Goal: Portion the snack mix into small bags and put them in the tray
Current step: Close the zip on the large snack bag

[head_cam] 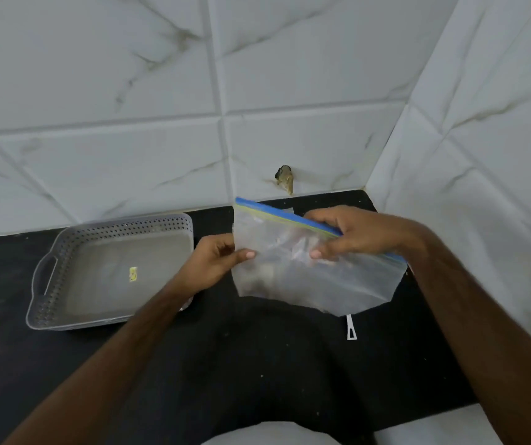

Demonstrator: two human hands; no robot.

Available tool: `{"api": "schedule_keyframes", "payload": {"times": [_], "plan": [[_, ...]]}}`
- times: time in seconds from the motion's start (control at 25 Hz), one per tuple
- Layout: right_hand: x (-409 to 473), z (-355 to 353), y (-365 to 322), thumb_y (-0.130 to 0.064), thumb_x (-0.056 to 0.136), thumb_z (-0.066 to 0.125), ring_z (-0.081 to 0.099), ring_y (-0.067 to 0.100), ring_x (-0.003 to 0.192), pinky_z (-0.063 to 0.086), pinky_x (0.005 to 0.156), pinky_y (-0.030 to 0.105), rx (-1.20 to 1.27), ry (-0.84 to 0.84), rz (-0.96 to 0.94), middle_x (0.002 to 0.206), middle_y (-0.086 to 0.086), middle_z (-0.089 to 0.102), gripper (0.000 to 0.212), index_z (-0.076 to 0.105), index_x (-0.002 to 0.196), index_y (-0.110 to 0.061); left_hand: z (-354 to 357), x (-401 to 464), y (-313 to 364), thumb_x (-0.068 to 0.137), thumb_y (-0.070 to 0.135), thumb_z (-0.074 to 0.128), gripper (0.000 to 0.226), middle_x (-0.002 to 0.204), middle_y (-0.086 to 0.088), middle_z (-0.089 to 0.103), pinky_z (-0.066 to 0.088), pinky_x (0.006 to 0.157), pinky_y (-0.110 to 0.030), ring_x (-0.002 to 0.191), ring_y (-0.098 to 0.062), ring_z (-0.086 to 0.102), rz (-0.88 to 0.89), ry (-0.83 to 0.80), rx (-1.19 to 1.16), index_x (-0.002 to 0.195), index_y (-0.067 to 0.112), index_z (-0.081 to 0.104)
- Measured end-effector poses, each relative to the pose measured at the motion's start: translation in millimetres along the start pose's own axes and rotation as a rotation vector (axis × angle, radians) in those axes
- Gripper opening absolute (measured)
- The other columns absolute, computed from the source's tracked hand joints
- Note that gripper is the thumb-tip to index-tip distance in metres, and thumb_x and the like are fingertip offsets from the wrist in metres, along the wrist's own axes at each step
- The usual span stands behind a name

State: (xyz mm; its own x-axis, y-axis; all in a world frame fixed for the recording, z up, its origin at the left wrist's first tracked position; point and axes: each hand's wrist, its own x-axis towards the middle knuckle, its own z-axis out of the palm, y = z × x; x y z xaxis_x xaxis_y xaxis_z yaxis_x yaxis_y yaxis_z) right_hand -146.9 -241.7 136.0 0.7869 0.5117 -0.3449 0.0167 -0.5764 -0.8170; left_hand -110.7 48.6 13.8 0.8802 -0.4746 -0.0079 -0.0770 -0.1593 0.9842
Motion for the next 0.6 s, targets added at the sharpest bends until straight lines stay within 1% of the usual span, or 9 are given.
{"api": "schedule_keyframes", "payload": {"times": [0.12,0.2,0.24,0.32,0.36,0.4,0.48,0.52,0.6], "plan": [[-23,-27,16,-0.005,0.080,0.082,0.070,0.010,0.087,0.055,0.079,0.028,-0.100,-0.125,0.115,0.097,-0.002,0.075,0.033,0.068,0.107,-0.016,1,-6,21,0.099,0.018,0.061,0.017,0.094,-0.006,0.075,0.058,0.072,-0.032,0.085,-0.021,0.072,0.091,0.228,-0.154,0.101,0.004,0.070],[-38,-36,36,-0.006,0.080,0.082,0.069,0.011,0.089,0.051,0.082,0.025,-0.054,-0.074,0.115,0.098,0.003,0.076,0.023,0.074,0.099,-0.016,-1,-5,35,0.101,0.024,0.061,0.032,0.089,-0.014,0.069,0.055,0.070,-0.035,0.082,-0.026,0.068,0.148,0.295,-0.186,0.100,-0.008,0.063],[-41,-35,46,-0.012,0.078,0.085,0.070,0.015,0.096,0.051,0.086,0.025,0.064,0.013,0.077,0.103,0.006,0.076,0.025,0.076,0.101,-0.014,-3,-5,41,0.100,0.027,0.061,0.039,0.088,-0.017,0.067,0.054,0.070,-0.036,0.080,-0.027,0.066,0.175,0.326,-0.208,0.099,-0.012,0.060],[-37,-22,67,-0.029,0.066,0.092,0.066,0.029,0.113,0.052,0.099,0.036,0.564,0.169,-0.054,0.119,0.017,0.070,0.057,0.072,0.115,-0.007,-4,-4,51,0.101,0.027,0.061,0.040,0.085,-0.017,0.067,0.054,0.068,-0.035,0.074,-0.025,0.066,0.184,0.406,-0.277,0.098,-0.013,0.058],[-30,-10,77,-0.034,0.063,0.092,0.063,0.033,0.118,0.049,0.104,0.043,0.808,0.185,-0.139,0.126,0.020,0.066,0.071,0.066,0.122,-0.004,-4,-3,55,0.102,0.025,0.060,0.036,0.081,-0.013,0.068,0.055,0.066,-0.033,0.070,-0.022,0.066,0.167,0.456,-0.313,0.096,-0.010,0.059],[-19,6,84,-0.036,0.066,0.090,0.061,0.034,0.121,0.046,0.107,0.046,0.963,0.204,-0.201,0.131,0.021,0.062,0.076,0.060,0.128,-0.003,-3,-2,59,0.103,0.024,0.057,0.031,0.077,-0.008,0.069,0.056,0.064,-0.033,0.067,-0.019,0.066,0.142,0.501,-0.342,0.091,-0.005,0.060],[4,40,81,-0.033,0.087,0.072,0.060,0.033,0.124,0.048,0.105,0.043,0.982,0.314,-0.213,0.133,0.021,0.061,0.053,0.060,0.129,-0.003,-2,0,62,0.104,0.023,0.055,0.028,0.071,-0.002,0.070,0.059,0.061,-0.034,0.063,-0.019,0.067,0.086,0.524,-0.371,0.084,0.004,0.060],[14,53,74,-0.028,0.094,0.063,0.062,0.034,0.121,0.050,0.103,0.042,0.915,0.402,-0.192,0.127,0.023,0.064,0.039,0.065,0.123,-0.002,0,3,60,0.105,0.024,0.055,0.028,0.072,-0.004,0.070,0.060,0.060,-0.035,0.063,-0.021,0.069,0.054,0.505,-0.364,0.083,0.006,0.060],[26,63,60,-0.021,0.098,0.059,0.066,0.036,0.112,0.052,0.102,0.046,0.835,0.583,-0.093,0.114,0.026,0.069,0.031,0.071,0.107,0.006,-2,9,51,0.104,0.027,0.057,0.029,0.076,-0.011,0.070,0.061,0.061,-0.037,0.065,-0.025,0.070,-0.008,0.479,-0.333,0.086,0.004,0.063]]}}
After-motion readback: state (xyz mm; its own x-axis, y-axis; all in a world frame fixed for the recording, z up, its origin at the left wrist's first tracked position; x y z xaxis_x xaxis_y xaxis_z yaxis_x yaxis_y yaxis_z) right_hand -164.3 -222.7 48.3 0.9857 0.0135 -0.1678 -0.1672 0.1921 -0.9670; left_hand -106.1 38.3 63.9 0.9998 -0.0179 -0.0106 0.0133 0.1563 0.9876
